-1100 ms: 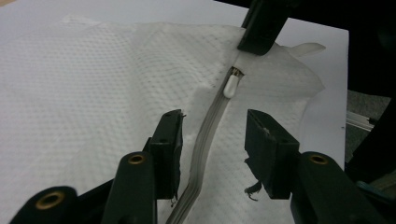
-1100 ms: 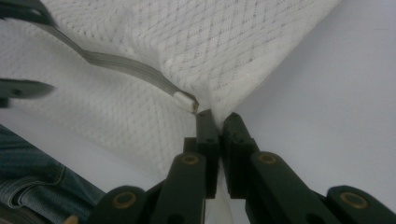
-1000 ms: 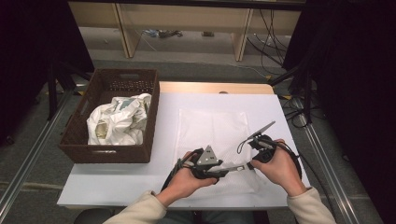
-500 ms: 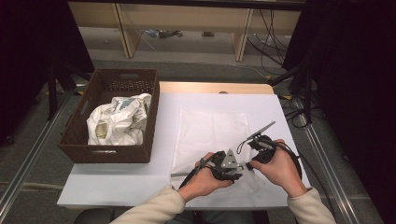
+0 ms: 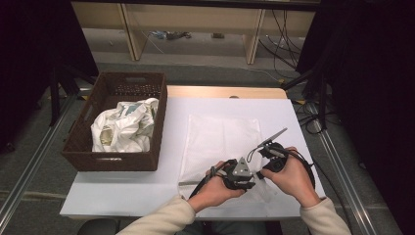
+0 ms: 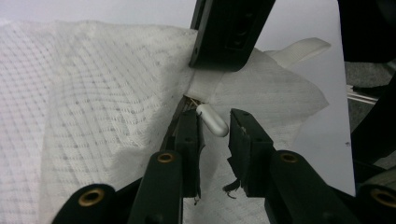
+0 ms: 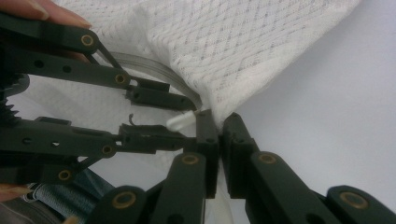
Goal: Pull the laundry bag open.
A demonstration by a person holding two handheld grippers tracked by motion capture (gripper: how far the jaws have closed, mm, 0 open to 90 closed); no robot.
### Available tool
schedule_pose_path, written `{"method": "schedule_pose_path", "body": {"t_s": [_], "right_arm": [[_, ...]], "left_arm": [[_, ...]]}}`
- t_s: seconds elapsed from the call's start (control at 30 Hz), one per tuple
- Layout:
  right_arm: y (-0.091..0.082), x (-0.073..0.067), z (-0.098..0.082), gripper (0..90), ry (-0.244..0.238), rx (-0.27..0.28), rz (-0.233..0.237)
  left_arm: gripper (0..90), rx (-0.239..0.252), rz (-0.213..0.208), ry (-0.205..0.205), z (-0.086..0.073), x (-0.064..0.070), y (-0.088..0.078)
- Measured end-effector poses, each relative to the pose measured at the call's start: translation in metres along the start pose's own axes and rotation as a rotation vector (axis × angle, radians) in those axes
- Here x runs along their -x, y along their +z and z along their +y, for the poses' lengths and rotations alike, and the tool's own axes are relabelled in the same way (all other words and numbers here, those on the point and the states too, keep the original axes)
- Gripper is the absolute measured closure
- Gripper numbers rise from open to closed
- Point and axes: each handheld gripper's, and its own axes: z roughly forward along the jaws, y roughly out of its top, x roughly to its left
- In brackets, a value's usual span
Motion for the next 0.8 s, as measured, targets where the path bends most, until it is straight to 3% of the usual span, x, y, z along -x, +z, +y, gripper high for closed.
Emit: {"method": "schedule_pose_path", "body": {"t_s": [0.03,0.1,0.13,0.2,0.3,0.4,0.47,0.6,0.7,0.73,0.77,0.8], "right_arm": [[0.0,-0.0003,-0.0002,87.1,0.001,0.003,-0.002],[-0.0003,-0.0014,-0.0003,87.1,0.015,-0.005,-0.005],[0.0,0.0005,-0.001,87.1,-0.013,0.004,0.0],[-0.0009,0.0004,-0.0007,87.1,-0.019,-0.01,0.005],[0.0001,-0.002,-0.0006,87.1,0.007,-0.003,0.005],[-0.0012,-0.0017,-0.001,87.1,-0.02,-0.014,0.007],[-0.0018,-0.0053,-0.0005,87.1,0.015,-0.03,0.015],[-0.0029,-0.0073,-0.0007,87.1,0.034,-0.048,0.013],[-0.0024,-0.0046,-0.0006,87.1,0.015,-0.046,0.014],[-0.0015,-0.0014,-0.0007,87.1,-0.02,-0.035,0.019],[-0.0028,-0.0037,-0.0014,87.1,0.028,-0.054,0.015],[-0.0033,-0.0044,-0.002,87.1,0.044,-0.056,0.015]], "left_arm": [[72.0,0.002,-0.025,-0.027,-0.0014,0.0001,0.0019],[72.0,-0.007,-0.022,-0.02,-0.0018,-0.0006,0.0016],[72.0,-0.006,-0.023,-0.027,-0.0019,-0.0004,0.0018],[72.9,-0.007,-0.018,-0.031,-0.0011,-0.0009,0.0012],[76.2,-0.008,-0.023,-0.054,0.0003,-0.0018,0.0009],[80.2,-0.011,-0.018,-0.083,-0.0001,-0.0031,0.0009],[82.5,-0.004,-0.007,-0.113,-0.001,-0.0021,0.0006],[84.1,-0.022,-0.003,-0.122,0.0005,-0.0021,-0.0017],[84.8,-0.03,-0.002,-0.13,0.0017,-0.0008,-0.0035],[85.0,-0.028,-0.007,-0.135,0.0021,-0.0002,-0.004],[85.3,-0.029,-0.01,-0.139,0.0024,0.0001,-0.0047],[85.5,-0.029,-0.01,-0.139,0.0024,0.0001,-0.0047]]}}
